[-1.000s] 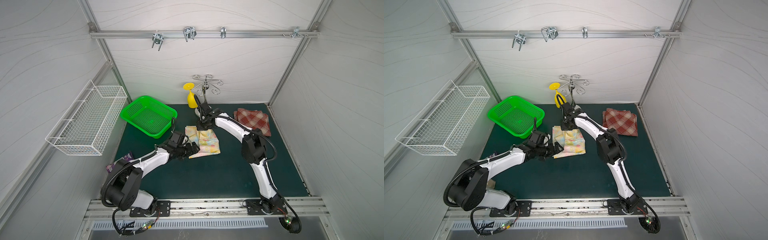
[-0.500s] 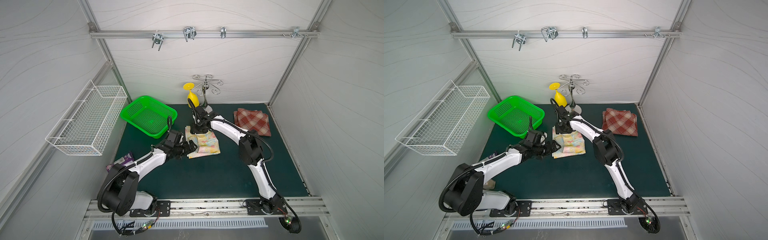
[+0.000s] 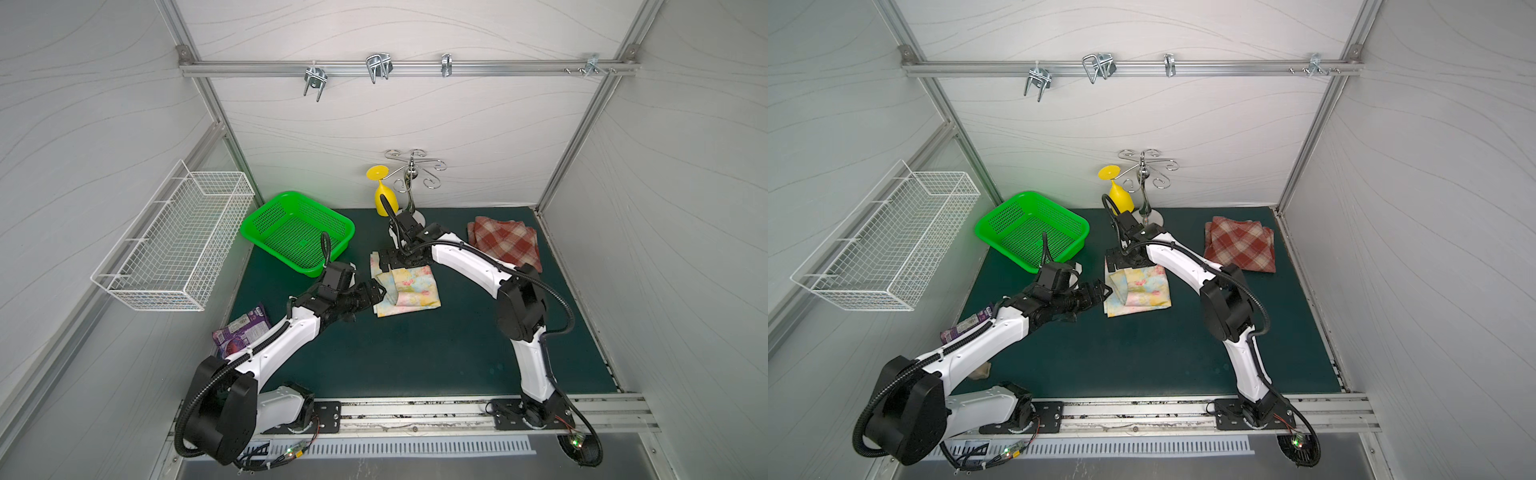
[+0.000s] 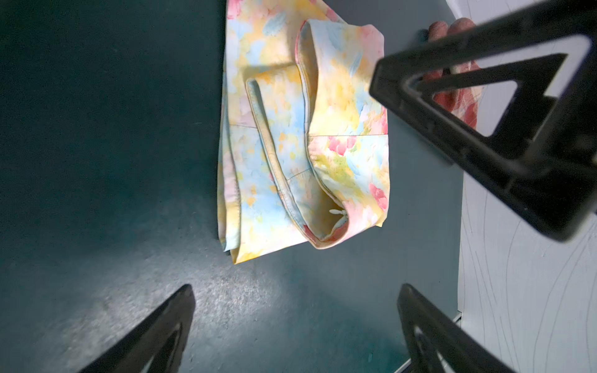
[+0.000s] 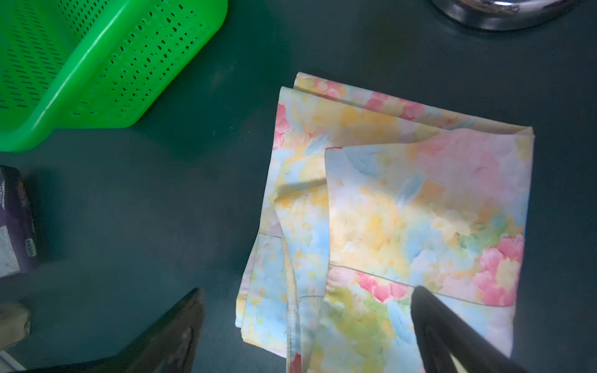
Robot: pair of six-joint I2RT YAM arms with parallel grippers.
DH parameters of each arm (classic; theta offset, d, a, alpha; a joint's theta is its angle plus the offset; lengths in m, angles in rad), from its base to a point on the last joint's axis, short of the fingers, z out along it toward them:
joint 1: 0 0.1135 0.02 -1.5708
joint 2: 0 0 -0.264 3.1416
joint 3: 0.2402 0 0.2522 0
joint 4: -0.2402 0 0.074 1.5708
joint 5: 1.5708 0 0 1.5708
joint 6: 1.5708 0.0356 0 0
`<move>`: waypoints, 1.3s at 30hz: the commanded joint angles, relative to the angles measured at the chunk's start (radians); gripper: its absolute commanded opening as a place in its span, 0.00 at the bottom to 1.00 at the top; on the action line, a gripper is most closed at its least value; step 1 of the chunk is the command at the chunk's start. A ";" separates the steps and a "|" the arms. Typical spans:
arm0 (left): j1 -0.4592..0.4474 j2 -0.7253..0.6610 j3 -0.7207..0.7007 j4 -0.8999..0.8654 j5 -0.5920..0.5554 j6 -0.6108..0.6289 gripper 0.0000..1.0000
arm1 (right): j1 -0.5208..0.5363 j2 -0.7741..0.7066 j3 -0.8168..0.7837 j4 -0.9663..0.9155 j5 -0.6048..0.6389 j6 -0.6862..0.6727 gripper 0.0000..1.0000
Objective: Fold and stack skirts
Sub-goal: Smooth out the skirt at the center of the table.
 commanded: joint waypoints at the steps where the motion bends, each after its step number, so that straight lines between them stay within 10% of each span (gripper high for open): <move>1: 0.016 -0.021 -0.010 -0.017 -0.016 0.009 0.98 | 0.015 0.018 0.000 -0.018 0.109 -0.051 0.99; 10: 0.068 -0.042 -0.067 -0.012 0.006 0.010 0.99 | 0.028 0.165 0.130 -0.046 0.182 -0.112 0.96; 15: 0.083 -0.038 -0.086 0.003 0.018 0.004 0.99 | 0.028 0.255 0.236 -0.083 0.180 -0.124 0.63; 26: 0.098 -0.029 -0.098 0.008 0.033 0.012 0.99 | 0.026 0.328 0.270 -0.067 0.195 -0.113 0.54; 39: 0.113 -0.037 -0.099 -0.002 0.033 0.018 0.99 | 0.028 0.318 0.262 -0.052 0.227 -0.107 0.11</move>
